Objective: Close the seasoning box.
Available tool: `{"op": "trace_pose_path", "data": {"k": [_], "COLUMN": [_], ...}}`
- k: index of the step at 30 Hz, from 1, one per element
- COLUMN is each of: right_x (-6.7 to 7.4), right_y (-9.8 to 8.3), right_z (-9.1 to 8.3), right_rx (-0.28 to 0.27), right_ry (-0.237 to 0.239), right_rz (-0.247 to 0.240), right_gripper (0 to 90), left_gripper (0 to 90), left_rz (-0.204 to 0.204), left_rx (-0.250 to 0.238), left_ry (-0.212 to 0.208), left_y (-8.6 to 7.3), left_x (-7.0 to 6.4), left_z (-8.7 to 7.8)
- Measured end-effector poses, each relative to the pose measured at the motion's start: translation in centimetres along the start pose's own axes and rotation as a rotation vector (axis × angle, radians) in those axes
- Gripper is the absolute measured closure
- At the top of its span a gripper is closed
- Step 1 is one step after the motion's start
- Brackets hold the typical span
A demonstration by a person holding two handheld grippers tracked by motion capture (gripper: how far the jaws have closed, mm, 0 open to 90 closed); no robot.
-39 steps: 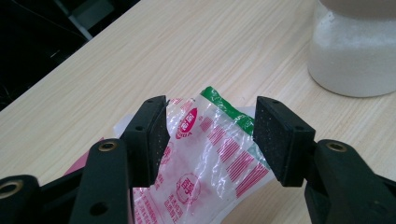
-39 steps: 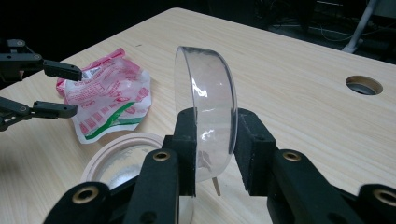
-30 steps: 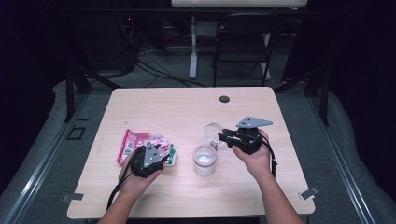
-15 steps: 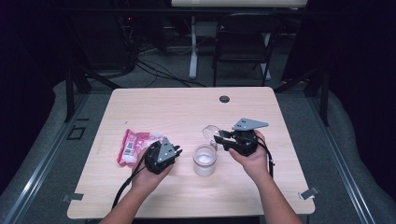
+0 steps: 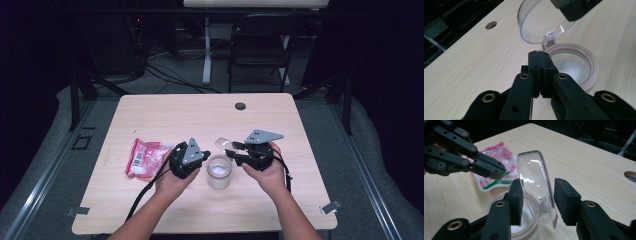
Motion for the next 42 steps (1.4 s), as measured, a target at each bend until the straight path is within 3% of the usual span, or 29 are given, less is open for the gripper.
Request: {"op": "trace_pose_path", "data": {"k": [12, 21, 42], "right_x": [1.8, 2.3, 3.5], "right_y": [0.5, 0.8, 1.6], "right_z": [-0.1, -0.2, -0.4], "right_rx": [0.0, -0.01, -0.034], "right_ry": [0.02, 0.032, 0.053], "right_rz": [-0.043, -0.047, -0.062], "right_gripper": [53.2, 52.3, 52.3], "left_gripper": [89.9, 90.0, 89.4], "left_rz": [0.017, 0.026, 0.005], "left_rx": [0.002, 0.017, 0.04], "left_ry": [-0.012, -0.022, -0.032], "left_y": [1.2, 0.8, -1.1], "left_x": [-0.1, -0.6, -1.2], "left_z": [0.3, 0.5, 0.2]}}
Point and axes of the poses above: each handheld gripper's, and its own axes: z roughly forward along the jaws, y roughly out of its top, x roughly to its left, the point moved 9 cm from there along z, roughly forward along the jaws, and after that the axes turned 9 degrees about -x, right-handed, at the moved point
